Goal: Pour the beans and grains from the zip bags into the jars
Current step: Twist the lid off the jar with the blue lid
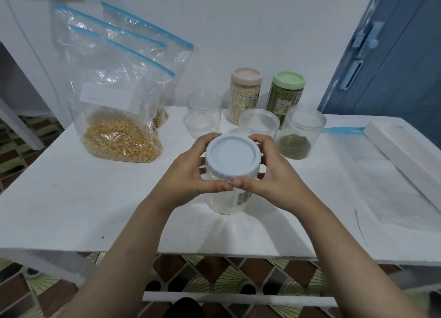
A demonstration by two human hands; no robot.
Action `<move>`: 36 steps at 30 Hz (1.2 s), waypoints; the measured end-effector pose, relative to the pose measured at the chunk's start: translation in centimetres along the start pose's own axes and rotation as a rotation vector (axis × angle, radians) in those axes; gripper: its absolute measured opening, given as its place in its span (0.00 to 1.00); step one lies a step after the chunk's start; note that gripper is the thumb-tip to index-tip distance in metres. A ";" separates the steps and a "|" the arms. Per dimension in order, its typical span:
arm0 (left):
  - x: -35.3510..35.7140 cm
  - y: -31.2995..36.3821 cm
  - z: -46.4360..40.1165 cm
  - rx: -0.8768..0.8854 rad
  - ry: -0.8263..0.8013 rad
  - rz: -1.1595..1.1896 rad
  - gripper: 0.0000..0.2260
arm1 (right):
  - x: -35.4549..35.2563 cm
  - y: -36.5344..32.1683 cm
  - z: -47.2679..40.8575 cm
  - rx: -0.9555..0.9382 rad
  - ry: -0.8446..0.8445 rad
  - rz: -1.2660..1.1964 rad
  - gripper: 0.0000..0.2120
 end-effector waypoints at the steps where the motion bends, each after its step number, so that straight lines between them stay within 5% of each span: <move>1: 0.0 0.0 0.1 0.006 0.014 0.002 0.38 | 0.0 -0.2 0.0 -0.007 0.003 0.005 0.36; 9: 0.3 -0.3 -0.1 0.014 0.030 0.020 0.39 | 0.1 -0.1 0.0 -0.073 0.039 -0.033 0.29; 17: 0.3 -0.3 -0.7 -0.019 -0.059 0.105 0.37 | -1.2 1.8 -1.0 -0.045 -0.046 -0.016 0.35; 23: 0.4 -1.1 -0.4 -0.030 -0.061 0.198 0.39 | -1.5 2.8 0.3 -0.021 0.088 -0.166 0.19; 30: 0.4 -0.7 -0.3 -0.010 -0.036 0.183 0.38 | -0.6 0.6 0.4 -0.004 -0.001 0.059 0.32; 36: 0.3 -0.7 -0.1 -0.012 -0.022 0.180 0.39 | -1.0 1.8 1.0 0.037 0.090 -0.116 0.24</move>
Point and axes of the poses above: each hand's wrist, its own z-axis away from the middle knuckle, its own x-axis out of the palm, y = z × x, the point moved 3 cm from there along -z, towards the middle knuckle, and after that the axes turned 4 degrees about z, right-handed, at the moved point
